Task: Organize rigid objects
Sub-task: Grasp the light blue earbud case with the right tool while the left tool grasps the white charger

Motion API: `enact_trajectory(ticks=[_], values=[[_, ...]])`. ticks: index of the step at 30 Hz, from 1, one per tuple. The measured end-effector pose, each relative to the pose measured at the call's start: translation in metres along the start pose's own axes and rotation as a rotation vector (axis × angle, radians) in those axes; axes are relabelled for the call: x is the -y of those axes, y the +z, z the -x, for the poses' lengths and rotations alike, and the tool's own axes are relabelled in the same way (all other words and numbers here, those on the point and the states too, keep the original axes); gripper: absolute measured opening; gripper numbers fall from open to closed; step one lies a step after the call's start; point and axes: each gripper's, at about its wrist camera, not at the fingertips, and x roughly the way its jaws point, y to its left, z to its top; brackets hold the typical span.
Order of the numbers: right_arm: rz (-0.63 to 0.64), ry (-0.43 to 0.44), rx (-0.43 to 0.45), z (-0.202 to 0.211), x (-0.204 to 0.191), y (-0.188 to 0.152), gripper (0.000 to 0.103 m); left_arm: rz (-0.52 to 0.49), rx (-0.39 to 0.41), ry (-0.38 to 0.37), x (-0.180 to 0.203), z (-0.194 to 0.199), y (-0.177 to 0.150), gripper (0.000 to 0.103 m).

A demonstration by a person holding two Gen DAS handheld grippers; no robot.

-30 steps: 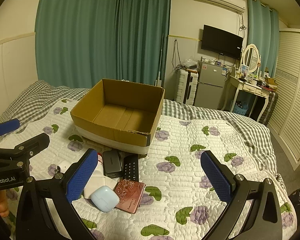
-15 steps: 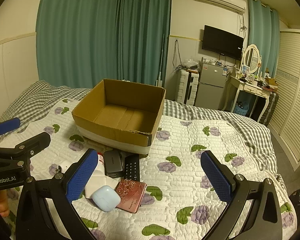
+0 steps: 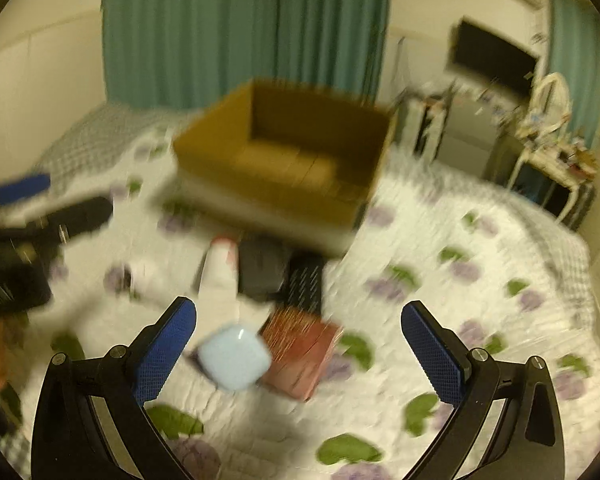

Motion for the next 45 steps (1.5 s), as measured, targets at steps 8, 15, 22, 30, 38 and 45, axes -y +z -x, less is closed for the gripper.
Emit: enact_trajectory(ticks=[8, 15, 22, 30, 38, 45], values=[[0.051, 0.088, -0.122, -0.051, -0.015, -0.020, 0.094, -0.020, -0.066, 0.015, 0.001, -0.025, -0.016, 0.103], [0.041, 0.214, -0.132, -0.045, -0.013, -0.024, 0.056, -0.022, -0.065, 0.044, 0.006, -0.027, -0.016, 0.102], [-0.058, 0.087, -0.064, -0.010, 0.037, -0.021, 0.056, -0.067, -0.100, -0.002, 0.035, -0.030, -0.023, 0.100], [-0.135, 0.093, -0.020, 0.000, 0.067, -0.013, 0.056, -0.083, -0.221, -0.037, 0.076, -0.076, -0.042, 0.099], [-0.123, 0.097, -0.035, -0.003, 0.062, -0.017, 0.056, -0.116, -0.277, -0.057, 0.083, -0.089, -0.051, 0.086], [-0.112, 0.062, -0.034, 0.000, 0.059, -0.018, 0.056, -0.138, -0.272, -0.088, 0.086, -0.083, -0.051, 0.062]])
